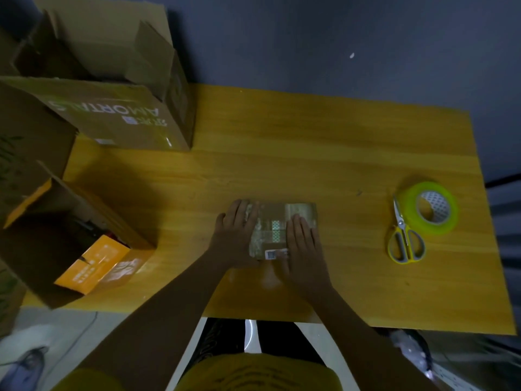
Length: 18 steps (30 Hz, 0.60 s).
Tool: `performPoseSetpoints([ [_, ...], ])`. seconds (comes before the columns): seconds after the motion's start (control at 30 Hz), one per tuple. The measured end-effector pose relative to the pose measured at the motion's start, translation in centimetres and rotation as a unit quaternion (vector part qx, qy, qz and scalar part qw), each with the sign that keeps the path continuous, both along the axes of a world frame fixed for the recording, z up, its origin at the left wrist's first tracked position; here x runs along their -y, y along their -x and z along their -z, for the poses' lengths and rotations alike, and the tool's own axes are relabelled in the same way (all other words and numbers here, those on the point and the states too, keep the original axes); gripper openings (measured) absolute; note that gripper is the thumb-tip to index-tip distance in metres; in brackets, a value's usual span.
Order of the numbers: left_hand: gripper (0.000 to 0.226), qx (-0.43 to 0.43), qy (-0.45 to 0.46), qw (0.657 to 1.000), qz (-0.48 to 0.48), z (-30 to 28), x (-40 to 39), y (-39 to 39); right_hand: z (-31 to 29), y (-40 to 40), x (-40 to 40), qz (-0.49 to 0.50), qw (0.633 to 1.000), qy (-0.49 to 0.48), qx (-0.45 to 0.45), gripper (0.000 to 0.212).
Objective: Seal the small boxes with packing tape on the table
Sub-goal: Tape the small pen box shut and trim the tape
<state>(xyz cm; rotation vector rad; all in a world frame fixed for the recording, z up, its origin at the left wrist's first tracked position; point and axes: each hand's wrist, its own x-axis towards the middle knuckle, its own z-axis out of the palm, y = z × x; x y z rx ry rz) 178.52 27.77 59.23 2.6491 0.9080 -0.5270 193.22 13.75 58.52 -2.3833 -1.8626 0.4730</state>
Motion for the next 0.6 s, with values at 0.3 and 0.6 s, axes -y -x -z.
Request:
performPoseSetpoints([
  [0.3, 0.131, 0.06, 0.193, 0.972, -0.121, -2.6, -2.0, -0.7, -3.3, -3.7, -4.9, 0.237, 0.93, 0.053, -0.274, 0.078],
  [0.6, 0.106, 0.123, -0.04, 0.989, -0.078, -5.7, -4.2, -1.1, -5.7, -3.2, -5.3, 0.195, 0.955, -0.121, -0.189, 0.071],
])
